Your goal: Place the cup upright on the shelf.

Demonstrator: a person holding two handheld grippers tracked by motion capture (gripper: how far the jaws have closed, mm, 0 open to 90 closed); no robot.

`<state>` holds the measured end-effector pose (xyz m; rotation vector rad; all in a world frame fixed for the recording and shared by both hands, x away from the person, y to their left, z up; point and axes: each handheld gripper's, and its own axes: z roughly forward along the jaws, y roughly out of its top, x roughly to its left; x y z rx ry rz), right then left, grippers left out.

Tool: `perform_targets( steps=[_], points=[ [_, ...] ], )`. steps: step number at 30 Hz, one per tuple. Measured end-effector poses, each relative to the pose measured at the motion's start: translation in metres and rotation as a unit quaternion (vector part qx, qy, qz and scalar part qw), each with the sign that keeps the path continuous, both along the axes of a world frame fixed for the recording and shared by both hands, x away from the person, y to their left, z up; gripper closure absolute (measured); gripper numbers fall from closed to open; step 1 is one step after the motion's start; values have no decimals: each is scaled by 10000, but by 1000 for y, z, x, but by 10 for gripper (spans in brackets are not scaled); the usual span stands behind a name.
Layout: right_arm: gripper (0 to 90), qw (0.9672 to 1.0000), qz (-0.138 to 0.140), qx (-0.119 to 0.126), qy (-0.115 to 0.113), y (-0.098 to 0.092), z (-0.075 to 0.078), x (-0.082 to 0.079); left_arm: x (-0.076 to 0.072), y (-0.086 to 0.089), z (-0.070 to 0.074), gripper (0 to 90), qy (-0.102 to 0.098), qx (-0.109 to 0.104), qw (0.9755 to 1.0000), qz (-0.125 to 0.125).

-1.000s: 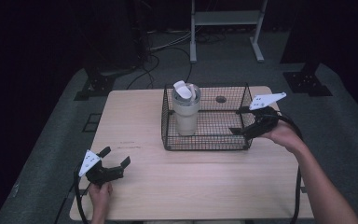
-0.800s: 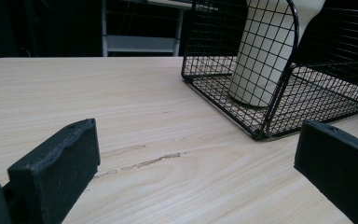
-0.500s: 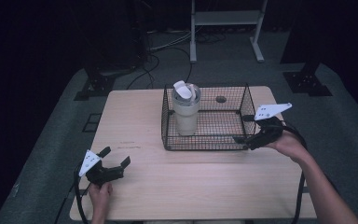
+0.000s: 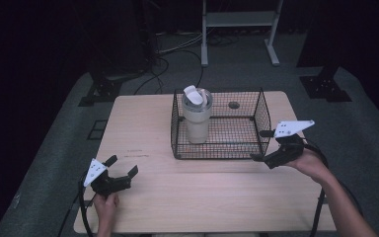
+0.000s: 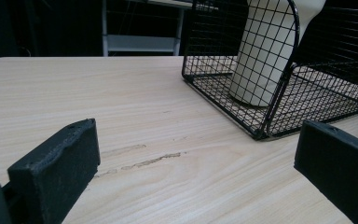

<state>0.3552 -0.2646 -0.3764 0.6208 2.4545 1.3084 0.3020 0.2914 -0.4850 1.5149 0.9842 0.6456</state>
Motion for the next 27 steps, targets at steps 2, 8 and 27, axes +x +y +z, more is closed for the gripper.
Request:
perform_targets(
  steps=[2, 8, 27],
  points=[
    [93, 10000, -11, 16, 41, -2, -4, -2, 0, 0, 0, 0, 5, 28, 10000, -7],
    [93, 9999, -36, 65, 121, -6, -14, -7, 0, 0, 0, 0, 13, 21, 10000, 1],
    [93, 9991, -186, 256, 286, -19, -34, -23, 0, 0, 0, 0, 16, 41, 10000, -4]
  ],
)
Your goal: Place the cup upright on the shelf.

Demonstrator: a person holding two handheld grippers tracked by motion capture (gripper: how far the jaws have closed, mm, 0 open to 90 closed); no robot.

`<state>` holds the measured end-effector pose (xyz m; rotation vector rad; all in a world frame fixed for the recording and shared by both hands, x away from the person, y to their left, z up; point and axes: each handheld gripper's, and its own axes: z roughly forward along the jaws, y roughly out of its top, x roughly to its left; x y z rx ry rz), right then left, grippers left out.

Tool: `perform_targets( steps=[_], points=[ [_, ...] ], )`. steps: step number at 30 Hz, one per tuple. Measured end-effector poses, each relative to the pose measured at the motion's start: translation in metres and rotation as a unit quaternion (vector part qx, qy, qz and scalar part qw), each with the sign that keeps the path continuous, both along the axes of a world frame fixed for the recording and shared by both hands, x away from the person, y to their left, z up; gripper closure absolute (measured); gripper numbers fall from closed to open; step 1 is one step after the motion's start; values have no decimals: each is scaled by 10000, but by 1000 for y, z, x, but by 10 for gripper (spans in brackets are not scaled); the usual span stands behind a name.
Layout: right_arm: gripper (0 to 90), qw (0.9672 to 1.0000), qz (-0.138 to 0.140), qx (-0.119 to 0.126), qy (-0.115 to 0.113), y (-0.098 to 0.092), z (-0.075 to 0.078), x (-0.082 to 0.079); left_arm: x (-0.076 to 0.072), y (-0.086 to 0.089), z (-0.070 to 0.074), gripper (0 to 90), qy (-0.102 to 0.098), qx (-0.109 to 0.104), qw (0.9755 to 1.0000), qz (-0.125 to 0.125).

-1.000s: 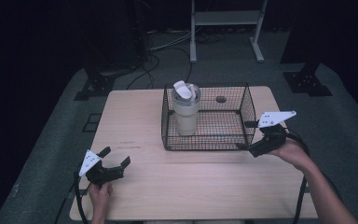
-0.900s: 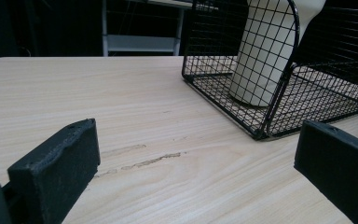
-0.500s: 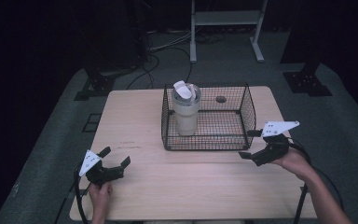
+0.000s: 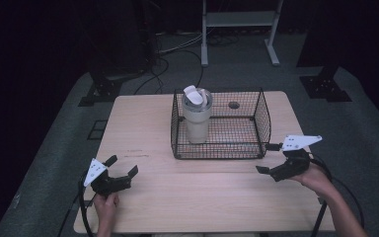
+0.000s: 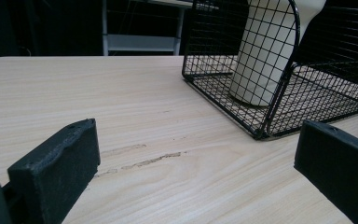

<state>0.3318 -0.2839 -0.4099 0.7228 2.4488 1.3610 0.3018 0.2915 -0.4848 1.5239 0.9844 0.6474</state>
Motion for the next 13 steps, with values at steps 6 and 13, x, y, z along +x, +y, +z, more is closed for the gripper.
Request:
perform_targets(
  steps=[6, 13],
  points=[
    [92, 9999, -105, -17, 100, -1, -14, -13, 0, -1, 0, 0, 0, 33, 10000, 1],
    [92, 9994, -319, 72, 108, -2, -27, -26, 0, -1, 0, 0, 9, 38, 10000, 8]
  ],
)
